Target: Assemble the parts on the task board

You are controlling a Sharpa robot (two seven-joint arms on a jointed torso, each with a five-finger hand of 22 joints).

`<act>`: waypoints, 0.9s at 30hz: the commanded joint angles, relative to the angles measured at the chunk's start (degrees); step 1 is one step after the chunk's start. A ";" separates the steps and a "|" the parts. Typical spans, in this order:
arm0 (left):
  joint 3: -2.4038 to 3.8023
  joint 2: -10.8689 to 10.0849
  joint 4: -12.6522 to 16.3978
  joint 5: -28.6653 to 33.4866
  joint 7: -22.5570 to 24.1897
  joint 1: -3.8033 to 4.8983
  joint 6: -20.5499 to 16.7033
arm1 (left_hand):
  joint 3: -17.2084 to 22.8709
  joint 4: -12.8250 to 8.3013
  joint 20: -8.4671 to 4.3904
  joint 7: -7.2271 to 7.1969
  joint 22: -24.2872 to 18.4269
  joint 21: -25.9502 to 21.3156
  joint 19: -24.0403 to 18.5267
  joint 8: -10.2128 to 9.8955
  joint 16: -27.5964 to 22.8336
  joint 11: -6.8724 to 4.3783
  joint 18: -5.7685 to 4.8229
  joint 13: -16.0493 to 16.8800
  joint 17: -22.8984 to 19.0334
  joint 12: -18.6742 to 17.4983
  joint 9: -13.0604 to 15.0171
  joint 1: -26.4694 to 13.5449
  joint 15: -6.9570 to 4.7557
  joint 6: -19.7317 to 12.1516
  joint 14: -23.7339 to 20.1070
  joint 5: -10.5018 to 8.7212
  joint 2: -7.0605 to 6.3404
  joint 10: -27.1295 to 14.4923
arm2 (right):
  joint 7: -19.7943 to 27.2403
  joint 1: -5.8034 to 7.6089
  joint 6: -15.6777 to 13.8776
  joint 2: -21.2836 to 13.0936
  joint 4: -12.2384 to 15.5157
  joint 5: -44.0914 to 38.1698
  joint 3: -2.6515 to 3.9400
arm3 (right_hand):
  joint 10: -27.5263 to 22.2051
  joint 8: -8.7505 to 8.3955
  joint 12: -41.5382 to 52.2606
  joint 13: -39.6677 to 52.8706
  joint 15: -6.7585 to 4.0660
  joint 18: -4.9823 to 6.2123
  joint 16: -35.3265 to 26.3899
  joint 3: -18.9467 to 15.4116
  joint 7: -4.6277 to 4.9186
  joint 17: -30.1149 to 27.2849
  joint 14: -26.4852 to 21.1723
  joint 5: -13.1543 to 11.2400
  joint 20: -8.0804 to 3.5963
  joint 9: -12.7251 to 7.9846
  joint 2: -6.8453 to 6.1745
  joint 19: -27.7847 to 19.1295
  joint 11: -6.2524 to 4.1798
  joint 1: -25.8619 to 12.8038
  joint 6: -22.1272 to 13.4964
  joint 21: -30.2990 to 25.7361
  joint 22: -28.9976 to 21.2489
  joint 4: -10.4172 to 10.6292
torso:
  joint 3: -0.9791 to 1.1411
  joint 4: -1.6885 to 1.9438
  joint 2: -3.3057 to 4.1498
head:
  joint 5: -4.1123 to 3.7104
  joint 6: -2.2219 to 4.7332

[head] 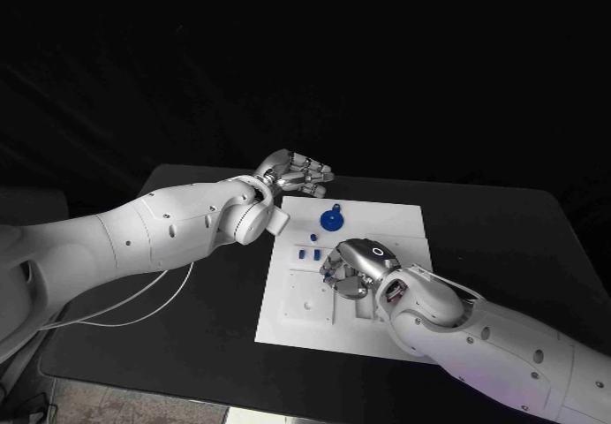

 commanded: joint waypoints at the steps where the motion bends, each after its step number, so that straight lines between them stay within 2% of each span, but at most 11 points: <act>1: 0.06 0.12 0.18 -0.91 0.56 0.01 0.99 | 0.02 0.16 0.00 0.05 0.01 0.29 -0.38 0.22 0.19 -0.09 0.04 -0.02 -0.08 -0.22 0.07 0.17 0.04 -0.41 -0.36 -0.12 0.32 -0.45 | -0.43 -0.36 0.01 0.31 -0.40 -0.73 -0.01 | 1.24 0.37 0.17 0.05 -0.33 1.57 0.17 0.17 0.04 -0.08 0.01 0.31 -0.02 0.06 0.51 0.32 -0.88 -0.08 0.26 -0.21 0.09 -0.04 | 0.06 -0.06 -0.06 | 0.29 -0.33; 5: 0.06 0.11 0.19 -0.96 0.55 0.01 1.14 | 0.02 0.16 0.00 0.05 0.01 0.29 -0.38 0.22 0.19 -0.09 0.04 -0.02 -0.08 -0.22 0.07 0.17 0.04 -0.41 -0.36 -0.12 0.32 -0.45 | -0.44 -0.63 -0.04 0.43 -0.74 -0.84 -0.02 | 1.26 0.36 0.18 0.05 -0.34 1.55 0.26 0.17 0.03 -0.21 0.01 0.49 -0.01 0.06 0.53 0.44 -0.88 -0.12 0.25 -0.28 0.28 -0.08 | 0.00 -0.09 -0.03 | 0.26 -0.60; 10: 0.06 0.01 0.28 -1.03 0.52 0.01 1.25 | 0.02 0.16 0.00 0.05 0.01 0.29 -0.38 0.22 0.19 -0.09 0.04 -0.02 -0.08 -0.22 0.07 0.17 0.04 -0.41 -0.36 -0.12 0.32 -0.45 | -0.39 -0.88 0.01 0.56 -1.02 -0.94 -0.02 | 1.28 0.37 0.17 0.05 -0.34 1.53 0.37 0.18 0.02 -0.35 -0.02 0.61 -0.03 0.08 0.50 0.49 -0.89 -0.18 0.29 -0.38 0.57 -0.13 | 0.13 -0.27 -0.01 | 0.41 -0.76; 15: 0.07 0.00 0.36 -1.13 0.51 0.02 1.33 | 0.02 0.16 0.00 0.05 0.01 0.29 -0.38 0.22 0.19 -0.09 0.04 -0.02 -0.08 -0.22 0.07 0.17 0.04 -0.41 -0.36 -0.12 0.32 -0.45 | -0.27 -1.32 0.14 0.85 -1.23 -0.98 -0.03 | 1.28 0.35 0.17 0.05 -0.34 1.53 0.43 0.18 0.03 -0.43 -0.04 0.73 -0.04 0.08 0.52 0.50 -0.88 -0.20 0.26 -0.46 0.70 -0.14 | 0.12 -0.14 -0.02 | 0.35 -0.87; 19: 0.07 -0.12 0.49 -1.18 0.47 0.02 1.43 | -0.05 0.10 0.01 0.04 -0.07 0.33 -0.39 0.24 0.19 -0.10 0.07 -0.02 -0.07 -0.21 0.07 0.20 0.05 -0.42 -0.38 -0.14 0.46 -0.45 | -0.19 -1.55 0.28 1.06 -1.36 -0.95 -0.04 | 1.28 0.35 0.17 0.05 -0.34 1.53 0.43 0.18 0.03 -0.43 -0.04 0.73 -0.04 0.08 0.52 0.50 -0.88 -0.20 0.26 -0.46 0.70 -0.14 | 0.20 -0.09 -0.02 | 0.45 -1.03; 27: 0.07 -0.30 0.52 -1.20 0.44 0.02 1.58 | -0.15 0.16 0.02 0.03 -0.11 0.34 -0.39 0.25 0.20 -0.09 0.06 -0.02 -0.06 -0.22 0.07 0.12 0.05 -0.40 -0.37 -0.25 0.46 -0.47 | -0.04 -1.74 0.44 1.33 -1.49 -0.82 -0.06 | 1.29 0.36 0.18 0.06 -0.34 1.54 0.49 0.15 0.02 -0.52 -0.06 0.71 -0.03 0.09 0.55 0.52 -0.89 -0.21 0.28 -0.56 0.86 -0.16 | 0.10 -0.19 -0.09 | 0.73 -1.18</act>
